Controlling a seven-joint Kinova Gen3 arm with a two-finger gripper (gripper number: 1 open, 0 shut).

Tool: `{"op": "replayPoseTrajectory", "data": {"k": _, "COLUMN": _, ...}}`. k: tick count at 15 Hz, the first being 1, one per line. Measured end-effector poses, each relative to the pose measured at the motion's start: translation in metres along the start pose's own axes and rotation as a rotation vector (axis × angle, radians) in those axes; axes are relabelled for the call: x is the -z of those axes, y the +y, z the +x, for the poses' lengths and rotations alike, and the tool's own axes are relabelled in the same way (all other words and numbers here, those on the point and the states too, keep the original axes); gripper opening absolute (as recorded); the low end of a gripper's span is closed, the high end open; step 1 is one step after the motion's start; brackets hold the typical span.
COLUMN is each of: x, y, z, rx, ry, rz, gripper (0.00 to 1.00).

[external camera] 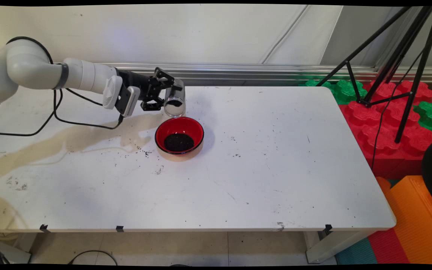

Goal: Pour the black seasoning powder in the red bowl

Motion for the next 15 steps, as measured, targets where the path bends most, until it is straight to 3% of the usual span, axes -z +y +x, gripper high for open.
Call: {"op": "replayPoseTrajectory", "data": {"k": 15, "x": -0.0001, "y": -0.0034, "z": 0.0074, "rx": -0.336, "ry": -0.034, "rz": 0.048, "gripper": 0.00}}
